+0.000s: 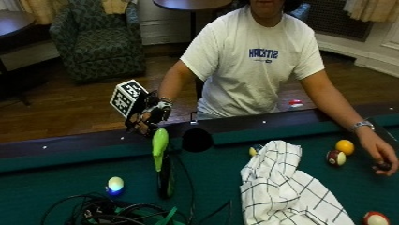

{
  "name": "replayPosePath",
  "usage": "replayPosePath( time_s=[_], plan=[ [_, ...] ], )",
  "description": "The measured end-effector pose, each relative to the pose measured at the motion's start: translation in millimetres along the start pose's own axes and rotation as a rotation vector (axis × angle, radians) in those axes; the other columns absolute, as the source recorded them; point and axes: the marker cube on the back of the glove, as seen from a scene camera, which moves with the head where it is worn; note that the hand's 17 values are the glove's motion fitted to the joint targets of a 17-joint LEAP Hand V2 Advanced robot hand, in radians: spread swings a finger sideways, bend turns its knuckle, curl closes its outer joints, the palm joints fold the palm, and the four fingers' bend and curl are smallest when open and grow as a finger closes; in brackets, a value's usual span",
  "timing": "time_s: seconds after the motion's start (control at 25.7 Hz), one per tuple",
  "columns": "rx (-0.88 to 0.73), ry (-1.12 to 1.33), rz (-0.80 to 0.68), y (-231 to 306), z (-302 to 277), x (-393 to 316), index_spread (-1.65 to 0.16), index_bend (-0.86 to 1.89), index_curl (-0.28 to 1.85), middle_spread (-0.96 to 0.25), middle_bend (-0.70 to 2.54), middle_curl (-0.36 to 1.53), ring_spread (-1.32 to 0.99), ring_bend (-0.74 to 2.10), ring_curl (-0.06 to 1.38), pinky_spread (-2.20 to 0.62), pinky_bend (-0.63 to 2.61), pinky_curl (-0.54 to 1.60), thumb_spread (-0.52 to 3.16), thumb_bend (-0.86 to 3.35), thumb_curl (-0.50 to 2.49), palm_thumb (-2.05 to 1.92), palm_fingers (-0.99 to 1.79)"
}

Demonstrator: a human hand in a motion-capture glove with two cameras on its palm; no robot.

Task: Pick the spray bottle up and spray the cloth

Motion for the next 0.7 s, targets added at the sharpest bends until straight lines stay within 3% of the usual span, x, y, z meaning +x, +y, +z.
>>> replayPosePath(
  time_s=[0.35, 0.7],
  plan=[
    [-0.008, 0.061, 0.024, 1.4, 5.9, 6.4, -0.32, 0.17, 0.46, -0.19, 0.52, 0.63, -0.17, 0.85, 0.56, -0.13, 0.70, 0.56, 0.85, -0.02, 0.71, 0.88, 0.65],
    [-0.038, 0.022, 0.094, -9.0, 24.7, 14.5, -0.36, 0.11, 0.36, -0.14, 0.36, 0.52, -0.14, 0.70, 0.45, 0.02, 0.55, 0.45, 1.00, -0.03, 0.63, 0.83, 0.63]
  ],
)
